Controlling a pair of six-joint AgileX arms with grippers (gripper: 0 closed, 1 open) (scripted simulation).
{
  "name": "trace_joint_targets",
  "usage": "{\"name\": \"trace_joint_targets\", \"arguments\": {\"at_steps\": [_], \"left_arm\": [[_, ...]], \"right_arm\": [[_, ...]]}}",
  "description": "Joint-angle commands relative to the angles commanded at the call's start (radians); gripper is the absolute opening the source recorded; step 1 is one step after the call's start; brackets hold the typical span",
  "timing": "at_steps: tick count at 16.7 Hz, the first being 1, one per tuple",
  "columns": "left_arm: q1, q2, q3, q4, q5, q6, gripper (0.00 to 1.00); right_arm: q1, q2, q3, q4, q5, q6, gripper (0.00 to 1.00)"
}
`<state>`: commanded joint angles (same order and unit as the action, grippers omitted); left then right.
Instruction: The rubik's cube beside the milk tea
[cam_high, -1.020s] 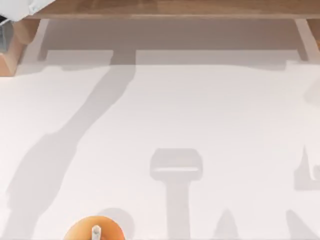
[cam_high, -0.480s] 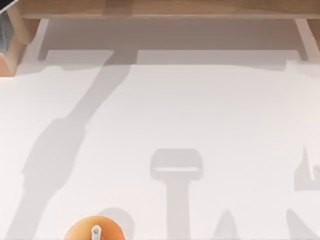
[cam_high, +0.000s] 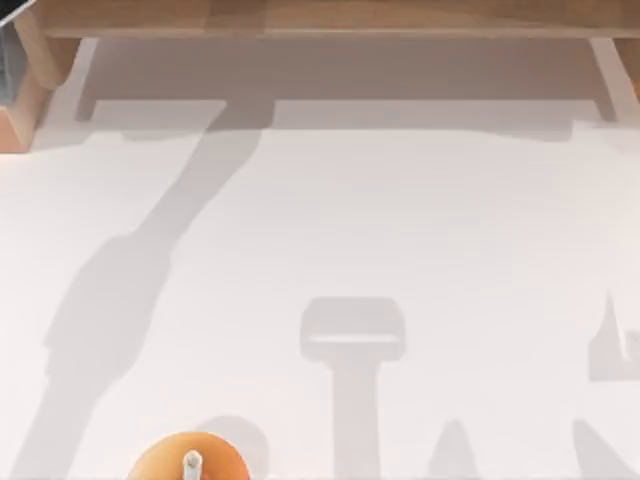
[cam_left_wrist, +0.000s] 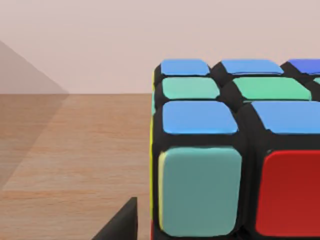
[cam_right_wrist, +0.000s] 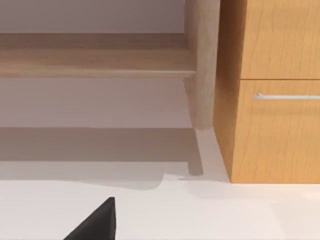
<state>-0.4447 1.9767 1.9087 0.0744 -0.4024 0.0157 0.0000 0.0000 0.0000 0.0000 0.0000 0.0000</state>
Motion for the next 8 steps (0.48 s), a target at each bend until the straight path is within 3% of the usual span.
{"name": "trace_joint_targets", "arguments": {"at_steps": [8], "left_arm": [[0.000,0.000,0.000,0.000,0.000,0.000,0.10]], "right_arm": [[0.000,0.000,0.000,0.000,0.000,0.000,1.00]]}}
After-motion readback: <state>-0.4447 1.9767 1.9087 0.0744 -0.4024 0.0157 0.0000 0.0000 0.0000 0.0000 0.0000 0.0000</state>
